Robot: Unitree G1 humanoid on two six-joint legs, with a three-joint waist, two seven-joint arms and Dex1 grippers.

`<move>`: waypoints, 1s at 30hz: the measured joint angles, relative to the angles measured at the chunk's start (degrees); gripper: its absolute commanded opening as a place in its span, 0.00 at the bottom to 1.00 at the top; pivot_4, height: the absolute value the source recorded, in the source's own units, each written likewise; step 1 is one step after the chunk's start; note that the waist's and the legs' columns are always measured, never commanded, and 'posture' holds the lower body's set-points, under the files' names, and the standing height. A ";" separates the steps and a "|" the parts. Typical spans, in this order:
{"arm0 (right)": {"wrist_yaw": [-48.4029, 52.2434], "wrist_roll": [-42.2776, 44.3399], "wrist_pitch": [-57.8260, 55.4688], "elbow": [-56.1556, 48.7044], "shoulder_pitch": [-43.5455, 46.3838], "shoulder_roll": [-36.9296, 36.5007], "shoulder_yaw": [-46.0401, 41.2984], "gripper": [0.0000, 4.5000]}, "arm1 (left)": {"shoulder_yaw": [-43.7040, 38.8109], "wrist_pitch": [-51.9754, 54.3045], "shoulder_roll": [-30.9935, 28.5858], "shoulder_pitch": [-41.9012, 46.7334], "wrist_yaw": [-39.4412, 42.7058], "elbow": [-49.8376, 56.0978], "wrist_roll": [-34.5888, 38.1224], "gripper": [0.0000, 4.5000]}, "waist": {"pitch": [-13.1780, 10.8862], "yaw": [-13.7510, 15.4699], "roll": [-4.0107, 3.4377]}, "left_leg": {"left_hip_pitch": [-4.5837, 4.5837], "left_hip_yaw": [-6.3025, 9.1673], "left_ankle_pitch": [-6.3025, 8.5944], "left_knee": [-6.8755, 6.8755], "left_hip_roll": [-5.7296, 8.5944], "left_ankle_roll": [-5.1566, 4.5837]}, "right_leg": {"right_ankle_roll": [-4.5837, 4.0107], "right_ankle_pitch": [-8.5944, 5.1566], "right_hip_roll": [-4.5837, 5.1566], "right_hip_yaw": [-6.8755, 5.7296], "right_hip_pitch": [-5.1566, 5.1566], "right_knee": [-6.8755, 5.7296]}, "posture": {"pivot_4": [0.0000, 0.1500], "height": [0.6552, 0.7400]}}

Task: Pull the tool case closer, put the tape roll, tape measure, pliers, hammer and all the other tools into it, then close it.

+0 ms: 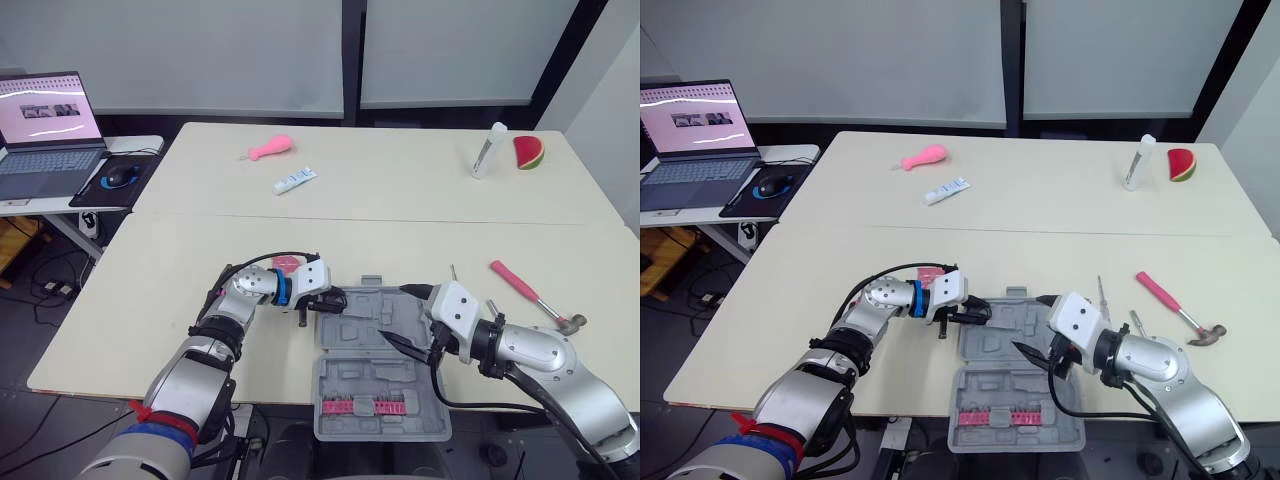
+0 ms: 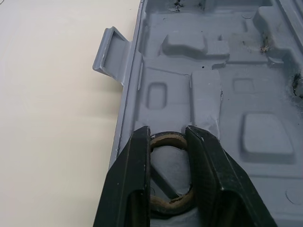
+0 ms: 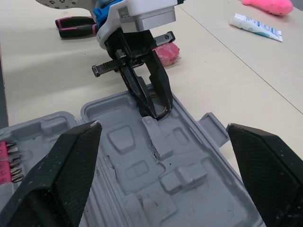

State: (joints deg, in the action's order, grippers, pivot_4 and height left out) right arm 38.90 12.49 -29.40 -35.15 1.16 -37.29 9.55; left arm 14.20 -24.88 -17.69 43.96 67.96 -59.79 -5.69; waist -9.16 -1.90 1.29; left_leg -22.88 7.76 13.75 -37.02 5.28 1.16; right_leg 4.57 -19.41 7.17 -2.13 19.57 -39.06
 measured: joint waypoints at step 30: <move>30.35 10.63 14.45 39.39 -6.42 -23.44 -42.82 1.00 | -30.60 25.65 -42.59 -23.21 9.11 25.62 20.85 0.99 | -0.07 -0.88 -0.09 | 0.08 -0.04 0.14 0.11 -0.05 -0.25 | -0.02 0.00 0.02 0.09 0.00 0.05 | 1.00 1.00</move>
State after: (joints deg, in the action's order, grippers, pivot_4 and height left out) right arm 69.25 23.12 -14.95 4.23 -5.26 -60.73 -33.28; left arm -16.41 0.77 -60.28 20.75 77.07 -34.17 15.16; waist -9.23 -2.77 1.20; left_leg -22.80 7.72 13.90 -36.91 5.24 0.92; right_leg 4.56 -19.41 7.19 -2.03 19.57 -39.01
